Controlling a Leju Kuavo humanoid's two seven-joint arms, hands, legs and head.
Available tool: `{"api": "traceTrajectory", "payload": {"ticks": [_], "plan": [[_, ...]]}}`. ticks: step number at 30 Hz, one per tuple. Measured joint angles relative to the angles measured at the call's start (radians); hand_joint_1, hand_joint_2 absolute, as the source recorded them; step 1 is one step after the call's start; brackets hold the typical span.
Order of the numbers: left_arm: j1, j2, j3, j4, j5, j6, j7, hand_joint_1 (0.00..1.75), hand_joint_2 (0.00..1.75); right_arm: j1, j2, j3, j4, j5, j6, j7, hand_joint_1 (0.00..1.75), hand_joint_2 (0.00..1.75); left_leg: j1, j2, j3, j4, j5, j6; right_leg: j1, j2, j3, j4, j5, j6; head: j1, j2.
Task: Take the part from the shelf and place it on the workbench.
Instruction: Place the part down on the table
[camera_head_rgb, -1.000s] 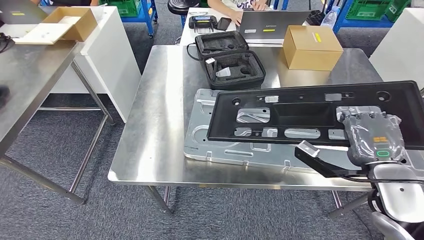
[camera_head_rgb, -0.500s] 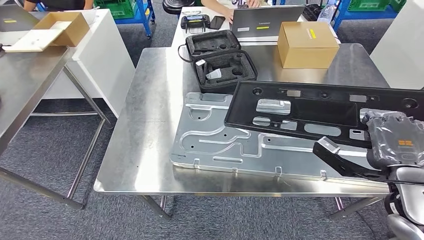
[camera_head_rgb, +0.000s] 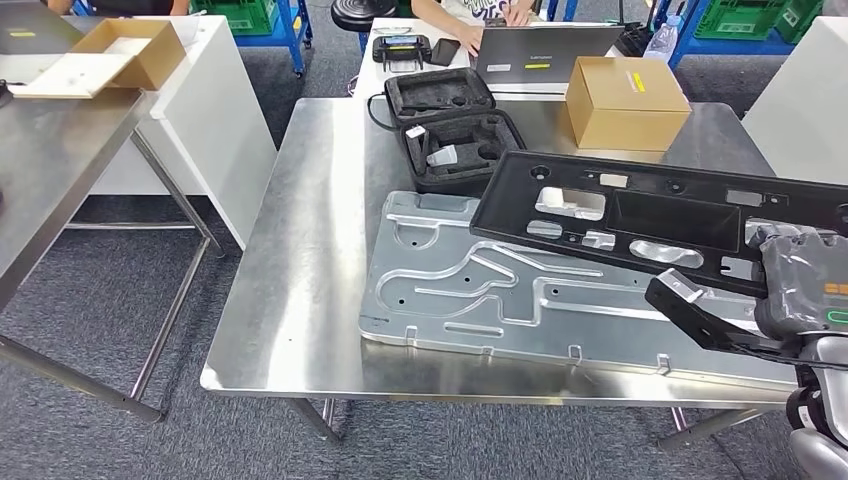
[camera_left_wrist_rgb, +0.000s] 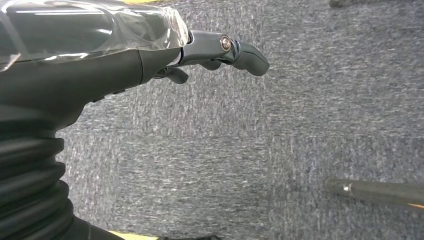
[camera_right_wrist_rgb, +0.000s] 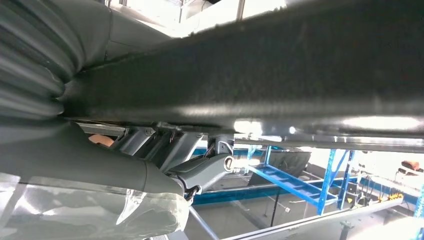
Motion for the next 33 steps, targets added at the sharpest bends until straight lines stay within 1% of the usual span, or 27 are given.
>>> {"api": "traceTrajectory", "payload": {"ticks": [1, 2, 3, 5, 7, 8, 9, 11, 12, 13, 14, 15, 16, 17, 18, 19, 21, 23, 24, 26, 27, 28, 29, 30, 31, 32, 33], "plan": [[0.000, 0.000, 0.000, 0.000, 0.000, 0.000, 0.000, 0.00, 1.75, -0.003, 0.001, 0.002, 0.002, 0.000, -0.001, 0.000, 1.75, 1.75, -0.001, -0.001, 0.003, 0.004, -0.007, -0.006, 0.000, -0.001, 0.036, -0.075, 0.034, 0.002, 0.000, 0.000], [-0.002, 0.000, 0.000, 0.000, -0.001, 0.000, 0.001, 0.00, 1.75, -0.007, 0.002, 0.004, 0.004, 0.001, -0.004, 0.000, 1.75, 1.75, -0.001, -0.001, 0.005, 0.009, -0.014, -0.012, 0.000, 0.000, 0.063, -0.134, 0.058, -0.001, 0.000, 0.000], [-0.003, 0.001, 0.000, 0.000, -0.002, 0.000, 0.003, 0.00, 1.75, -0.012, 0.003, 0.009, 0.006, 0.002, -0.008, 0.000, 1.75, 1.75, -0.003, -0.001, 0.004, 0.014, -0.019, -0.016, 0.000, 0.000, 0.080, -0.167, 0.067, -0.005, -0.001, 0.000], [-0.007, 0.001, 0.000, 0.000, -0.004, 0.000, 0.008, 0.00, 1.75, -0.021, 0.005, 0.023, 0.012, 0.007, -0.019, 0.000, 1.75, 1.75, -0.005, -0.001, 0.002, 0.019, -0.025, -0.020, 0.002, 0.002, 0.081, -0.174, 0.063, -0.021, -0.002, 0.000], [-0.008, 0.000, 0.000, 0.000, -0.007, 0.000, 0.011, 0.00, 1.75, -0.036, 0.007, 0.042, 0.018, 0.010, -0.030, 0.000, 1.75, 1.75, -0.002, -0.002, -0.004, 0.038, -0.038, -0.027, 0.000, 0.001, 0.082, -0.173, 0.061, -0.029, -0.003, 0.000], [-0.010, 0.000, 0.000, -0.001, -0.009, 0.000, 0.012, 0.00, 1.75, -0.047, 0.007, 0.053, 0.021, 0.009, -0.038, 0.000, 1.75, 1.75, 0.000, -0.002, -0.019, 0.071, -0.056, -0.035, -0.001, 0.001, 0.082, -0.173, 0.061, -0.033, -0.003, 0.000], [-0.011, -0.001, 0.000, -0.001, -0.011, 0.000, 0.012, 0.00, 1.75, -0.060, 0.006, 0.066, 0.022, 0.006, -0.047, -0.001, 1.75, 1.75, 0.004, -0.002, -0.047, 0.129, -0.085, -0.043, -0.002, 0.001, 0.083, -0.173, 0.060, -0.035, -0.003, 0.000], [-0.014, -0.002, 0.000, -0.002, -0.013, 0.000, 0.012, 0.00, 1.75, -0.094, 0.004, 0.103, 0.024, -0.004, -0.069, -0.005, 1.75, 1.75, 0.012, -0.002, -0.126, 0.280, -0.144, -0.054, -0.002, 0.000, 0.083, -0.173, 0.059, -0.038, -0.004, 0.000], [-0.014, -0.002, 0.000, -0.002, -0.014, 0.000, 0.012, 0.00, 1.75, -0.111, 0.002, 0.124, 0.025, -0.010, -0.079, -0.011, 1.75, 1.75, 0.014, -0.002, -0.160, 0.335, -0.158, -0.055, -0.001, 0.001, 0.084, -0.173, 0.057, -0.039, -0.004, 0.000], [-0.014, -0.002, 0.000, -0.002, -0.016, 0.000, 0.012, 0.00, 1.75, -0.128, 0.001, 0.148, 0.026, -0.015, -0.086, -0.019, 1.75, 1.75, 0.014, -0.002, -0.175, 0.350, -0.150, -0.052, 0.000, 0.001, 0.086, -0.173, 0.055, -0.040, -0.004, 0.000], [-0.014, -0.003, 0.000, -0.003, -0.016, -0.001, 0.012, 0.00, 1.75, -0.144, -0.001, 0.171, 0.027, -0.019, -0.092, -0.030, 1.75, 1.75, 0.013, -0.003, -0.170, 0.323, -0.123, -0.047, 0.002, 0.001, 0.089, -0.173, 0.053, -0.040, -0.005, 0.000], [-0.015, -0.003, 0.000, -0.003, -0.017, -0.001, 0.011, 0.00, 1.75, -0.159, -0.003, 0.192, 0.027, -0.019, -0.094, -0.042, 1.75, 1.75, 0.010, -0.003, -0.144, 0.256, -0.081, -0.035, 0.006, 0.002, 0.094, -0.174, 0.051, -0.041, -0.005, 0.000], [-0.017, -0.002, 0.000, -0.004, -0.017, -0.001, 0.011, 0.00, 1.75, -0.174, -0.006, 0.214, 0.027, -0.018, -0.095, -0.052, 1.75, 1.75, 0.003, -0.003, -0.110, 0.171, -0.038, -0.018, 0.006, 0.002, 0.098, -0.175, 0.048, -0.042, -0.005, 0.000], [-0.017, -0.001, 0.000, -0.004, -0.017, -0.001, 0.011, 0.00, 1.75, -0.190, -0.007, 0.235, 0.026, -0.015, -0.094, -0.063, 1.75, 1.75, -0.004, -0.002, -0.081, 0.101, -0.008, -0.001, 0.009, 0.002, 0.102, -0.177, 0.046, -0.041, -0.003, 0.000], [-0.018, 0.000, 0.000, -0.005, -0.017, -0.002, 0.010, 0.00, 1.75, -0.206, -0.009, 0.257, 0.026, -0.012, -0.093, -0.073, 1.75, 1.75, -0.011, -0.001, -0.061, 0.052, 0.010, 0.014, 0.008, 0.001, 0.104, -0.179, 0.045, -0.039, -0.002, 0.000], [-0.020, 0.001, 0.000, -0.005, -0.017, -0.003, 0.009, 0.00, 1.75, -0.219, -0.009, 0.279, 0.026, -0.008, -0.089, -0.084, 1.75, 1.75, -0.016, 0.001, -0.052, 0.031, 0.014, 0.023, 0.005, 0.001, 0.104, -0.181, 0.044, -0.035, -0.001, 0.000], [-0.019, 0.001, 0.000, -0.006, -0.014, -0.003, 0.008, 0.00, 1.75, -0.247, -0.012, 0.324, 0.021, 0.000, -0.075, -0.107, 1.75, 1.75, -0.018, 0.002, -0.045, 0.018, 0.015, 0.025, 0.004, 0.000, 0.108, -0.190, 0.044, -0.025, -0.001, 0.000], [-0.018, 0.000, 0.000, -0.007, -0.011, -0.004, 0.006, 0.00, 1.75, -0.278, -0.017, 0.367, 0.014, 0.010, -0.051, -0.125, 1.75, 1.75, -0.011, 0.002, -0.026, -0.007, 0.023, 0.017, 0.006, -0.002, 0.105, -0.170, 0.027, -0.019, -0.001, 0.000], [-0.019, 0.000, 0.000, -0.007, -0.011, -0.005, 0.004, 0.00, 1.75, -0.294, -0.018, 0.388, 0.010, 0.015, -0.037, -0.129, 1.75, 1.75, -0.006, 0.002, -0.017, -0.018, 0.026, 0.013, 0.008, -0.002, 0.088, -0.128, 0.004, -0.017, 0.000, 0.000], [-0.018, -0.002, 0.000, -0.007, -0.009, -0.007, 0.001, 0.00, 1.75, -0.320, -0.017, 0.433, 0.004, 0.023, -0.011, -0.130, 1.75, 1.75, -0.001, 0.002, -0.009, -0.025, 0.024, 0.010, 0.008, -0.003, 0.016, 0.015, -0.060, -0.014, 0.001, 0.000], [-0.016, -0.003, 0.000, -0.007, -0.008, -0.008, 0.000, 0.00, 1.75, -0.327, -0.016, 0.454, 0.001, 0.026, -0.001, -0.129, 1.75, 1.75, -0.001, 0.001, -0.007, -0.024, 0.022, 0.010, 0.009, -0.003, -0.019, 0.076, -0.079, -0.012, 0.001, 0.000], [-0.014, -0.005, 0.000, -0.007, -0.007, -0.008, -0.002, 0.00, 1.75, -0.332, -0.016, 0.473, -0.001, 0.027, 0.007, -0.128, 1.75, 1.75, -0.002, 0.000, -0.004, -0.023, 0.019, 0.009, 0.008, -0.003, -0.040, 0.104, -0.080, -0.010, 0.001, 0.000], [-0.012, -0.007, 0.000, -0.007, -0.006, -0.007, -0.003, 0.00, 1.75, -0.337, -0.016, 0.490, -0.002, 0.028, 0.013, -0.128, 1.75, 1.75, -0.002, -0.002, 0.000, -0.022, 0.015, 0.008, 0.009, -0.003, -0.039, 0.091, -0.058, -0.010, 0.001, 0.000], [-0.011, -0.008, 0.000, -0.007, -0.004, -0.007, -0.005, 0.00, 1.75, -0.343, -0.017, 0.504, -0.003, 0.028, 0.018, -0.126, 1.75, 1.75, -0.002, -0.004, 0.005, -0.020, 0.010, 0.006, 0.010, -0.003, -0.016, 0.034, -0.019, -0.011, 0.001, 0.000], [-0.010, -0.009, 0.000, -0.007, -0.001, -0.011, -0.009, 0.00, 1.75, -0.349, -0.017, 0.516, -0.005, 0.026, 0.020, -0.123, 1.75, 1.75, -0.003, -0.005, 0.011, -0.017, 0.004, 0.004, 0.010, -0.004, 0.020, -0.047, 0.025, -0.011, 0.001, 0.000], [-0.010, -0.009, 0.001, -0.007, 0.003, -0.018, -0.015, 0.00, 1.75, -0.355, -0.017, 0.527, -0.007, 0.023, 0.022, -0.119, 1.75, 1.75, -0.005, -0.007, 0.014, -0.012, -0.003, 0.000, 0.011, -0.005, 0.055, -0.121, 0.057, -0.013, 0.001, 0.000], [-0.010, -0.009, 0.002, -0.007, 0.006, -0.027, -0.023, 0.00, 1.75, -0.360, -0.019, 0.536, -0.010, 0.019, 0.023, -0.113, 1.75, 1.75, -0.008, -0.008, 0.014, -0.007, -0.009, -0.003, 0.011, -0.005, 0.080, -0.173, 0.075, -0.015, 0.001, 0.000]]}}
